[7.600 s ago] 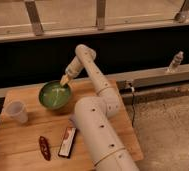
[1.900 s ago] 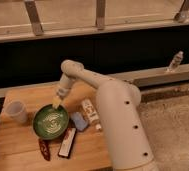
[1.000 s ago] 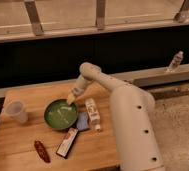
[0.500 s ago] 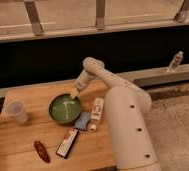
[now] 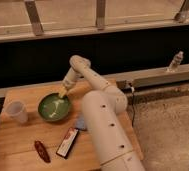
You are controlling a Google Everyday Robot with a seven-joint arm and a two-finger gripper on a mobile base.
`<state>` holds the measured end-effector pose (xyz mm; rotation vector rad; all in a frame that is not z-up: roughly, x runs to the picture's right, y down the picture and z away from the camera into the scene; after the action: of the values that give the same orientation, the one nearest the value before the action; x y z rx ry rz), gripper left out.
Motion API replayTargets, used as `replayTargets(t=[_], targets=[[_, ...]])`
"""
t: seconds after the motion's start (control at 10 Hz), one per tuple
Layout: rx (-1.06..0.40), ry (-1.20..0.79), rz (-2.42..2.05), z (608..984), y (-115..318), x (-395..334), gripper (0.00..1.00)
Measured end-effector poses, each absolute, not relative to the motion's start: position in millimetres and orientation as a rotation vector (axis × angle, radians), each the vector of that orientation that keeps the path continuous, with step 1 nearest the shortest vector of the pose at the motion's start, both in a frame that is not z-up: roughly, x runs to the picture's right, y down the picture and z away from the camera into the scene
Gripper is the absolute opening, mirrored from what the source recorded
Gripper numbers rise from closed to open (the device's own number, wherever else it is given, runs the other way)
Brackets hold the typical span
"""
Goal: Drag the ceramic bowl in a circle
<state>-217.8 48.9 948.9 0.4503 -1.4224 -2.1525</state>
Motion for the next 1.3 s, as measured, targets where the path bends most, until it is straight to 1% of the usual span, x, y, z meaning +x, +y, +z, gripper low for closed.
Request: replayTargets(t=[0.1,0.4,0.6,0.8,0.9,1.1,1.3], targets=[[0.461,-1.437,-2.165,943.7,53.1,-224.4,0.0],[0.469,-1.494,-2.199,908.0,92.8,-234.9,0.0],[0.452,-1.506,-2.189,886.5,120.7,-214.2,0.0],[0.435,-1.487,-2.161,876.1,135.7,-187.1,0.0],[0.423,-1.464,-2.14,871.4,140.8,-168.8,0.0],[0.402,-1.409,-2.117,869.7,135.4,-136.1,0.0],[0.384,-1.372,-2.121,876.3,115.5,-117.6,0.0]])
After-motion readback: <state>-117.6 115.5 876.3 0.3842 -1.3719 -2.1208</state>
